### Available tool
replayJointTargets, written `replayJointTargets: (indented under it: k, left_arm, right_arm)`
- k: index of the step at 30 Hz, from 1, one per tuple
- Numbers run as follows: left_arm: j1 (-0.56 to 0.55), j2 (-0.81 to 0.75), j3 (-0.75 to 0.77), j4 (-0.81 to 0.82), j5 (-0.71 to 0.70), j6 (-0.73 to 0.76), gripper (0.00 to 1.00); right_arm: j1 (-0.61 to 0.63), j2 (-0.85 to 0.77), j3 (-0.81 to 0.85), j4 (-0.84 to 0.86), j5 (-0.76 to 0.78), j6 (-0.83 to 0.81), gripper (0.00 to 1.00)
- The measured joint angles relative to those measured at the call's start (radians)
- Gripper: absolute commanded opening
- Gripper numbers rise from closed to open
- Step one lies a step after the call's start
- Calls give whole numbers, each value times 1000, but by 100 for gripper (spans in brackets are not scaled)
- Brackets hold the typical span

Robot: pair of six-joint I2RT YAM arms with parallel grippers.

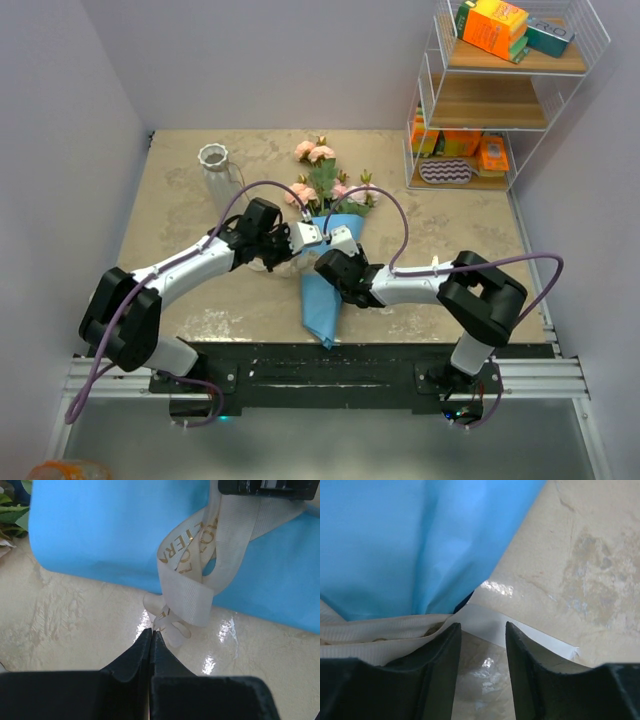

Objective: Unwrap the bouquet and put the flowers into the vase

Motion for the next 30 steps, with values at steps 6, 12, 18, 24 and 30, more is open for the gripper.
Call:
replayJointTargets:
  k: [6, 12, 18, 24, 30]
  left_arm:
    - [0, 10, 0, -1, -7, -3, 0]
    - [2, 10, 0, -5, -24, -2, 0]
    - [7, 10, 0, -18, -30, -2, 0]
    - [15, 10, 0, -22, -37, 0, 0]
    - [15, 10, 0, -23, -37, 2, 0]
  right_arm:
    - [0, 15, -22, 109, -38, -51, 3]
    - [-4, 11, -48, 145, -14, 67, 0]
    - [-32, -48, -61, -19, 23, 351, 17]
    - [-92, -179, -108, -172, 25, 558, 56]
    - [-161, -218, -144, -169, -20, 627, 63]
